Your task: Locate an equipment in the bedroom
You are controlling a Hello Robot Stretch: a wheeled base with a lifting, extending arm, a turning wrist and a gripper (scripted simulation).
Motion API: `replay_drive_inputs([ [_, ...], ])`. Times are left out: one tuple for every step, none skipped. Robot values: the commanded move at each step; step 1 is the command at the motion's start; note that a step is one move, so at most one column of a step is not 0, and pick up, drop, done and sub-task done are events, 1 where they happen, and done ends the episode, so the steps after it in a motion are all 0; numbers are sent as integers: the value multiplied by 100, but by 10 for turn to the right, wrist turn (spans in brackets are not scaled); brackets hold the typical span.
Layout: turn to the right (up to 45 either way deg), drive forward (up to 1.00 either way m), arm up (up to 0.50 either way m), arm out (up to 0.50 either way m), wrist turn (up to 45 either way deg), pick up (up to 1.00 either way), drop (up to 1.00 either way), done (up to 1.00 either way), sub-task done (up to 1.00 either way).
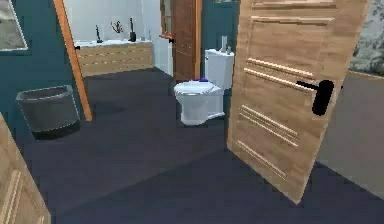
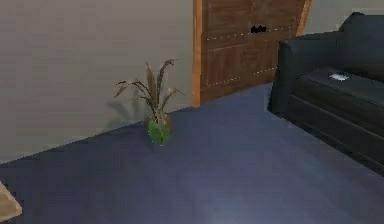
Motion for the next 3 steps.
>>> replay_drive_inputs([
  [270, 0, 0, 0, 0, 0, 0, 0, 0],
  [0, 15, 0, 0, 0, 0, 0, 0, 0],
  [-450, 0, 0, 0, 0, 0, 0, 0, 0],
])
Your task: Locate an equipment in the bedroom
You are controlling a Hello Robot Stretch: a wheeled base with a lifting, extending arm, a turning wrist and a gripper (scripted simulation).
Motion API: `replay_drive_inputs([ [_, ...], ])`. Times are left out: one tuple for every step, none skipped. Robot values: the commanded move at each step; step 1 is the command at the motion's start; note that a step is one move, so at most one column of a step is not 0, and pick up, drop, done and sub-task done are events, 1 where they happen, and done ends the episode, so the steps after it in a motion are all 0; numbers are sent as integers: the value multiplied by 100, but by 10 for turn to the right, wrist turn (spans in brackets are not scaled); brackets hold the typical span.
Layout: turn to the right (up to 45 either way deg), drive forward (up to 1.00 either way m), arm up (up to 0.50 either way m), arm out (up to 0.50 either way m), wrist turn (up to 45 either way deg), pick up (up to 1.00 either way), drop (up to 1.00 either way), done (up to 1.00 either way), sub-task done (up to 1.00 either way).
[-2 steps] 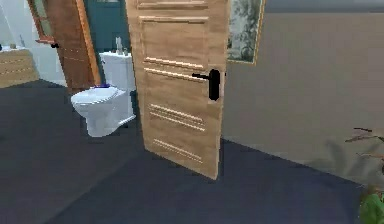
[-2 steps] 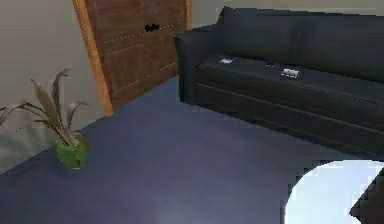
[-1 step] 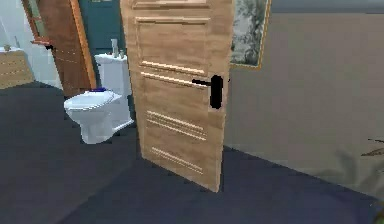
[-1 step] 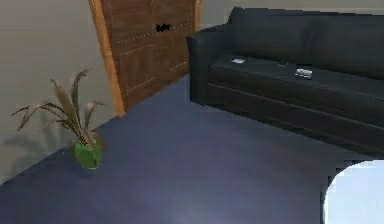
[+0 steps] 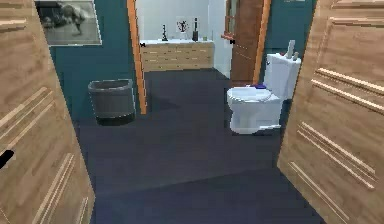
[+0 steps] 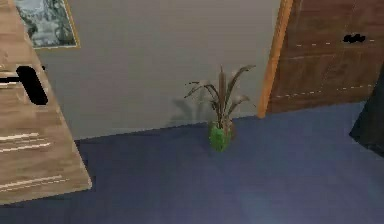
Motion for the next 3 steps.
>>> replay_drive_inputs([
  [0, 100, 0, 0, 0, 0, 0, 0, 0],
  [-30, 0, 0, 0, 0, 0, 0, 0, 0],
  [0, 100, 0, 0, 0, 0, 0, 0, 0],
])
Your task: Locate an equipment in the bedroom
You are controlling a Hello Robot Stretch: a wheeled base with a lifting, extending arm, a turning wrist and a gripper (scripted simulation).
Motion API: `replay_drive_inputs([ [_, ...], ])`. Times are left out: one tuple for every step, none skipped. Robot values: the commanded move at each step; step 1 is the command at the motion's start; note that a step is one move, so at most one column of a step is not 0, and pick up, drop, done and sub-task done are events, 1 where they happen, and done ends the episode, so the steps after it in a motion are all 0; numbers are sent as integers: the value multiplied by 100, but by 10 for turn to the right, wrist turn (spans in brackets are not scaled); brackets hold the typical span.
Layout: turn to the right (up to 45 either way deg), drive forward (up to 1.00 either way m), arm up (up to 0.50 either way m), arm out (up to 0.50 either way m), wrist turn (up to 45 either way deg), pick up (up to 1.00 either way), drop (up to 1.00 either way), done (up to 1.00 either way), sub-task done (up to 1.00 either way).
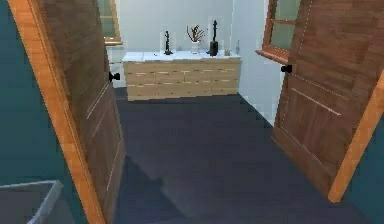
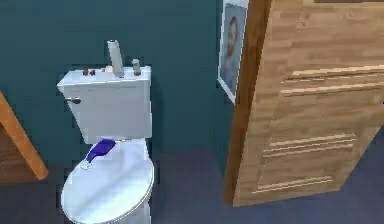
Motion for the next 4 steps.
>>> replay_drive_inputs([
  [0, 100, 0, 0, 0, 0, 0, 0, 0],
  [0, 55, 0, 0, 0, 0, 0, 0, 0],
  [-90, 0, 0, 0, 0, 0, 0, 0, 0],
  [0, 60, 0, 0, 0, 0, 0, 0, 0],
])
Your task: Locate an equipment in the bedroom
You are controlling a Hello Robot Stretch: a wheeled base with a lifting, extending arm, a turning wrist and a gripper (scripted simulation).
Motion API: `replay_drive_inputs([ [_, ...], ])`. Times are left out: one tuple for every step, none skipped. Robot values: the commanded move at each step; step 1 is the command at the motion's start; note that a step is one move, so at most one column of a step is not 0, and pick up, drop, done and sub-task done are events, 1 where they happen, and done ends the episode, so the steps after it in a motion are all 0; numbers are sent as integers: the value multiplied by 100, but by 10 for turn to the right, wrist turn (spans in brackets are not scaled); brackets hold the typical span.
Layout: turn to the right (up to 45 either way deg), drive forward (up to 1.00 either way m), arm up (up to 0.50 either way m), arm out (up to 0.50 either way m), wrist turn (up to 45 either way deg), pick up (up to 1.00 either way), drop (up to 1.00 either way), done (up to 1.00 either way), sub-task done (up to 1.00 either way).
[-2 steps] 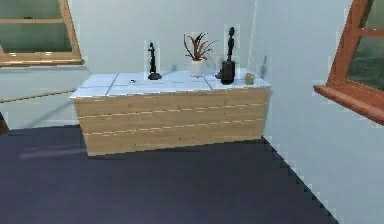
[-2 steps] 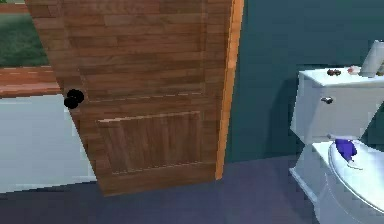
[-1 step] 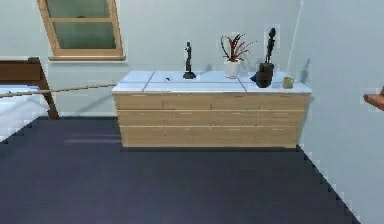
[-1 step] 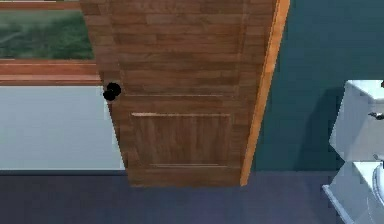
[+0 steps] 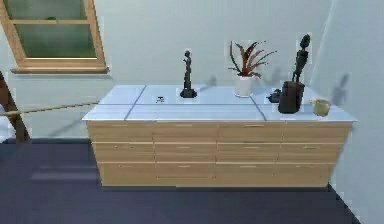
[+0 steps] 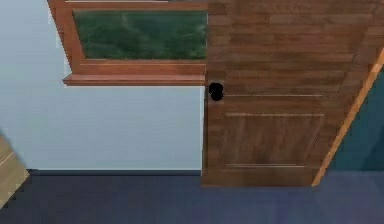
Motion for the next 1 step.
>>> replay_drive_inputs([
  [-450, 0, 0, 0, 0, 0, 0, 0, 0],
])
